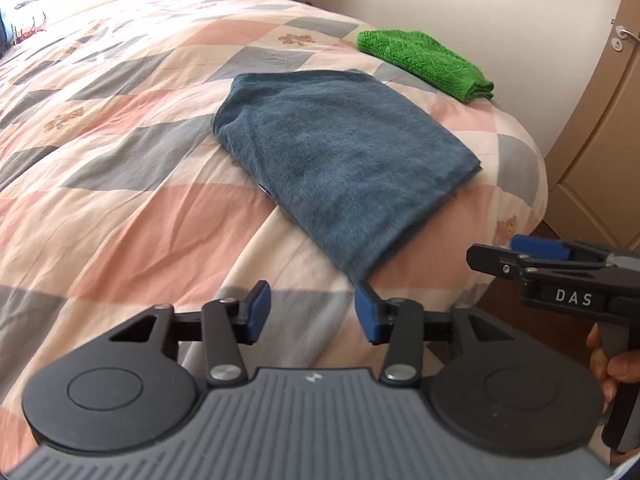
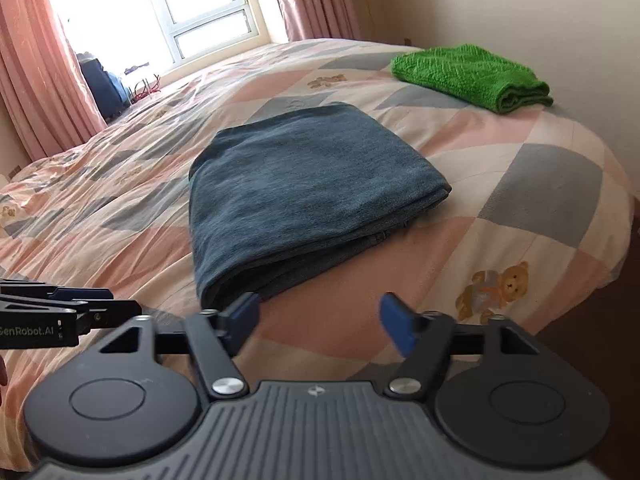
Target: Fold clothes
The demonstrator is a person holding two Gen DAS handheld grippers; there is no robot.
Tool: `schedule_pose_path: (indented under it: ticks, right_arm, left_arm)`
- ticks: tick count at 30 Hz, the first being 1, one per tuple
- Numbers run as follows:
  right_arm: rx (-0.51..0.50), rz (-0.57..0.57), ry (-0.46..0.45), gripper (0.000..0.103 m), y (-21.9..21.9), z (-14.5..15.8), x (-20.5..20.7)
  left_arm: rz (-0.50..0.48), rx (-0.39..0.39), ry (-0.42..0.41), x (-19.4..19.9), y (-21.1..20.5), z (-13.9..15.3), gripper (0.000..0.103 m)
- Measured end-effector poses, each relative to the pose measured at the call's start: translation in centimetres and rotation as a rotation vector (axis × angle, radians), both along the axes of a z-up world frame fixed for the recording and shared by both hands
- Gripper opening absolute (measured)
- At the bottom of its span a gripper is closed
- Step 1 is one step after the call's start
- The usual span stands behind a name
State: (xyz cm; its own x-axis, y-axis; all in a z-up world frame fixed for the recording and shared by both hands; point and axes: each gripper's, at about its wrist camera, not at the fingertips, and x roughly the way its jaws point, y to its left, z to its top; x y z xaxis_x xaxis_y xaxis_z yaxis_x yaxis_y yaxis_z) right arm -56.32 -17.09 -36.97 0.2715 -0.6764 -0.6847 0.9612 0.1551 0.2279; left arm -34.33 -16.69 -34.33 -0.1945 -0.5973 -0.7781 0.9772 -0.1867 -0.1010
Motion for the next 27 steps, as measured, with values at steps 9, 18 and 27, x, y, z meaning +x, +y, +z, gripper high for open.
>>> schedule_pose_path:
  ticks: [9, 18, 27]
  right_arm:
    - [-0.033, -0.027, 0.124, 0.098, 4.9, 3.5, 3.1]
    - [-0.055, -0.036, 0.170, 0.101, 8.3, 5.4, 5.8]
    - [-0.094, -0.011, 0.181, 0.101, 10.1, 6.7, 6.8]
  left_arm:
    - [0.015, -0.078, -0.016, 1.3, 5.2, 2.2, 0.060]
    - [0.048, -0.153, -0.014, 3.6, 8.8, 4.6, 0.066]
    - [0.051, -0.182, -0.012, 4.3, 11.2, 5.9, 0.073]
